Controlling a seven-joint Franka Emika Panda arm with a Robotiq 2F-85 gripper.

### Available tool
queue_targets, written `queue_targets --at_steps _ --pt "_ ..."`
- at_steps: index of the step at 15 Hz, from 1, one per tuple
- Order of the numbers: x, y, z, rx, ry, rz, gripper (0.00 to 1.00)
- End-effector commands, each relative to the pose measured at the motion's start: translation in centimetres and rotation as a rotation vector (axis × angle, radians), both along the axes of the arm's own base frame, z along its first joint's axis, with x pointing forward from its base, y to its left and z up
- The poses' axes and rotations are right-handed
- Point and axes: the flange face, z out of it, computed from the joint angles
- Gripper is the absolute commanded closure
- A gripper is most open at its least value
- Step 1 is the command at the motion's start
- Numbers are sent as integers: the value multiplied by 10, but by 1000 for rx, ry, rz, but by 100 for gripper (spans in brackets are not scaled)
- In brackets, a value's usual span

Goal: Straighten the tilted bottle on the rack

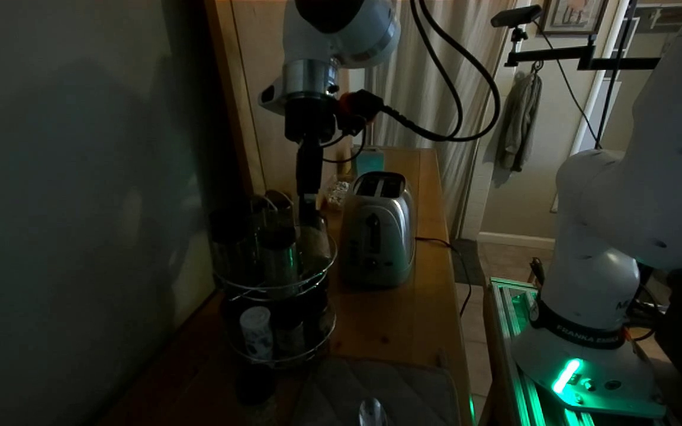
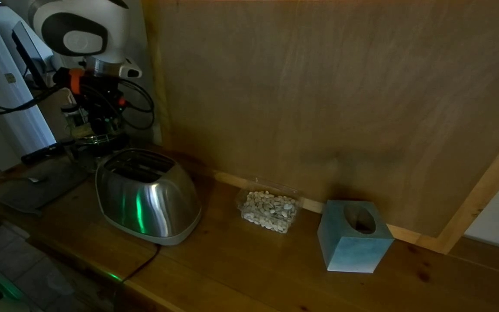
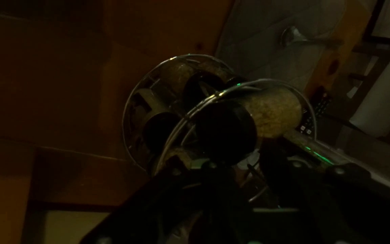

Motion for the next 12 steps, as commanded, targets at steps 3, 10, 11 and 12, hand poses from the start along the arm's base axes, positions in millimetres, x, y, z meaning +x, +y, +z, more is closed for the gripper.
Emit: queue_targets --at_steps 3,10,11,12 --pt "0 4 -5 -53 88 -32 54" --pt "-2 6 -23 -67 113 -46 12" --pt "-2 6 -26 -74 136 -60 6" --pt "-3 7 -27 -77 147 -75 1"
